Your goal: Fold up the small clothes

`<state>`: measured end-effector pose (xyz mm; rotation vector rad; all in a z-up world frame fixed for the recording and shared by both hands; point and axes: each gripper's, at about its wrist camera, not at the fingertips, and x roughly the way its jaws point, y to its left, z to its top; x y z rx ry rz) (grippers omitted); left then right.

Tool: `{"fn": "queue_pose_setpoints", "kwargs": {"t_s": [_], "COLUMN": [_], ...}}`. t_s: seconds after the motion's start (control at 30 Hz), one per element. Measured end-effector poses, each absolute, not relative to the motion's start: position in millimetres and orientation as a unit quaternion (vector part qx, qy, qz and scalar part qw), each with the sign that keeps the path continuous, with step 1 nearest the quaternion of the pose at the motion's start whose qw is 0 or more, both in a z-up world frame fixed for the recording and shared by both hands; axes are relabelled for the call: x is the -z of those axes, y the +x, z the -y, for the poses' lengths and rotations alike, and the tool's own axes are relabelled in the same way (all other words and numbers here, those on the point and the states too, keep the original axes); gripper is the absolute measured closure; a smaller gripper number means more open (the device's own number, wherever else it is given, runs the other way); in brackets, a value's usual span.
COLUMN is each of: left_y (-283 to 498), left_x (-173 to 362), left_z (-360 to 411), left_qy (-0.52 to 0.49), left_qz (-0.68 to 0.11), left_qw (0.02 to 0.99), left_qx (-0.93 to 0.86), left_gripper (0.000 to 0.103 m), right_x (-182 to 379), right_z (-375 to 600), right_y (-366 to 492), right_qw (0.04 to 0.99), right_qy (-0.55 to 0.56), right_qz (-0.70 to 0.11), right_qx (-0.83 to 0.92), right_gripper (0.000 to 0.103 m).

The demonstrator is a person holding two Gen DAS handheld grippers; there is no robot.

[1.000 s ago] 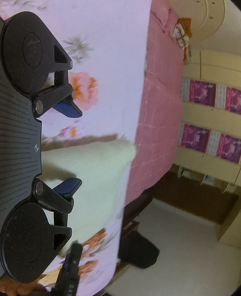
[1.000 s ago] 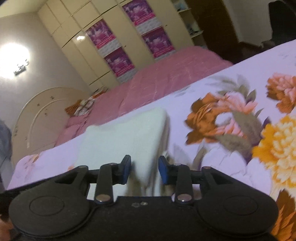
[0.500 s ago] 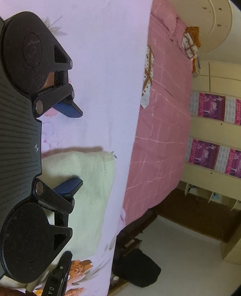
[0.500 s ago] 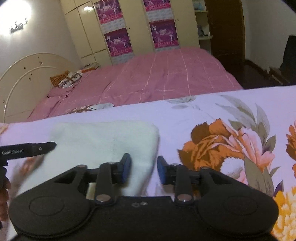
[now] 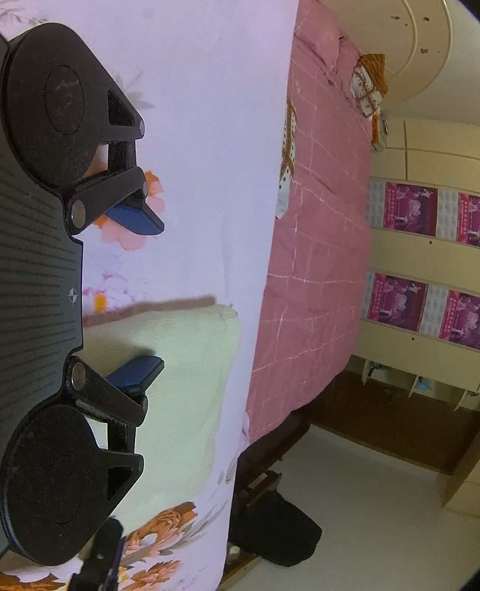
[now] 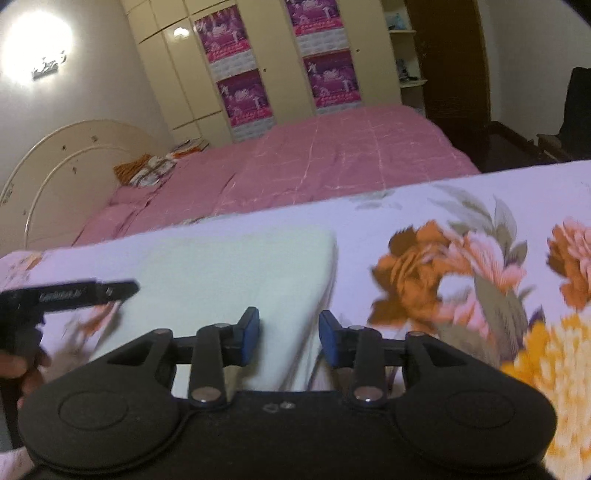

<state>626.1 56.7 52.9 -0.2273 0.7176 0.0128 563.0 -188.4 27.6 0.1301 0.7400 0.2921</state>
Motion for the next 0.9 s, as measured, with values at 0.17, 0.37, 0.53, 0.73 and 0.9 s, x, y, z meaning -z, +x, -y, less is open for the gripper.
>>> {"fn": "queue_pose_setpoints", "kwargs": {"t_s": [0.17, 0.37, 0.53, 0.73, 0.9], "left_y": [618, 596, 573, 554, 522], "left_x": [-49, -50, -52, -51, -52], "left_z": [-58, -57, -59, -63, -72], "left_qy": [-0.106, -0.074, -0.076, -0.086, -0.094], "left_qz": [-0.358, -0.365, -0.361, -0.366, -0.363], "left_qw": [0.928, 0.928, 0.929, 0.927, 0.927], "left_qx": [-0.007, -0.004, -0.002, 0.003, 0.021], "left_gripper": [0.03, 0.03, 0.031, 0.031, 0.031], "right_x": [-26, -26, -35, -18, -24], "right_z": [176, 176, 177, 171, 185], "right_y": [558, 562, 540, 524, 502], "right_qw": [0.918, 0.917, 0.916, 0.909, 0.921], "right_qy": [0.038, 0.038, 0.042, 0.019, 0.024], "right_qz": [-0.368, -0.378, -0.375, -0.397, -0.381], "right_qx": [-0.141, -0.119, -0.136, -0.122, -0.082], "right_gripper": [0.073, 0.075, 0.061, 0.057, 0.063]}}
